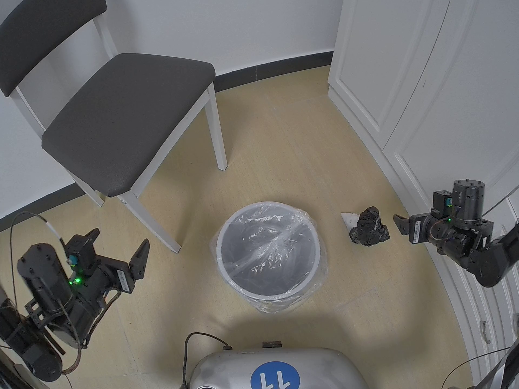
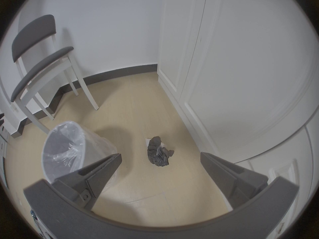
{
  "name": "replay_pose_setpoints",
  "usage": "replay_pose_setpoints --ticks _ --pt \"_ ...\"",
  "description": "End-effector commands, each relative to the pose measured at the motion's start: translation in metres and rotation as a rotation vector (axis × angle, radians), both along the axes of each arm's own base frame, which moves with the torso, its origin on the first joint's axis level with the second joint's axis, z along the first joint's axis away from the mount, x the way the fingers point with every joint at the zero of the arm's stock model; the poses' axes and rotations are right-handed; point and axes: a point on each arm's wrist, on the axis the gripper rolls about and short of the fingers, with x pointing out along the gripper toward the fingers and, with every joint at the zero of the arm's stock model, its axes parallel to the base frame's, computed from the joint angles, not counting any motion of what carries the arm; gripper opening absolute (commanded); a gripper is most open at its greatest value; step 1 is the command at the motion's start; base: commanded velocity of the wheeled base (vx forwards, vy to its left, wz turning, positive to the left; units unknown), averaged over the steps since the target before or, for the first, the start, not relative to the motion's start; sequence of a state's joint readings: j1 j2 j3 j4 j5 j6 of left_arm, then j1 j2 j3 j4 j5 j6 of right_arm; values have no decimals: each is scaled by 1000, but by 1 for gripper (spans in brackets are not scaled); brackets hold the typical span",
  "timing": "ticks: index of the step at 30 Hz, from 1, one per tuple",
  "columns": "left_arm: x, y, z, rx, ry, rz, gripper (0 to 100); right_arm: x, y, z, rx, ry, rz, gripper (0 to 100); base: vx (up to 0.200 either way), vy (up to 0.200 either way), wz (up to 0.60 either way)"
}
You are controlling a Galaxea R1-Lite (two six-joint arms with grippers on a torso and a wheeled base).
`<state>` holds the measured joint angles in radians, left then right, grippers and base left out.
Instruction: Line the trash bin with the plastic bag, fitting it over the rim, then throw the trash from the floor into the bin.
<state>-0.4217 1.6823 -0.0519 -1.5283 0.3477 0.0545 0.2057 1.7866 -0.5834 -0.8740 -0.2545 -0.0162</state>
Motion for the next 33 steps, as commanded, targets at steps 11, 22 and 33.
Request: replay_pose_setpoints --ticks 11,22,33 --pt "-44 2 36 -83 -180 -99 100 -30 -13 38 -6 -115 -20 100 0 0 0" --pt "-49 0 40 -54 -209 -121 100 89 -19 -34 -28 91 -78 100 0 0 0" --pt "-35 -19 13 -63 -52 -175 100 158 -13 -104 74 214 -19 100 0 0 0"
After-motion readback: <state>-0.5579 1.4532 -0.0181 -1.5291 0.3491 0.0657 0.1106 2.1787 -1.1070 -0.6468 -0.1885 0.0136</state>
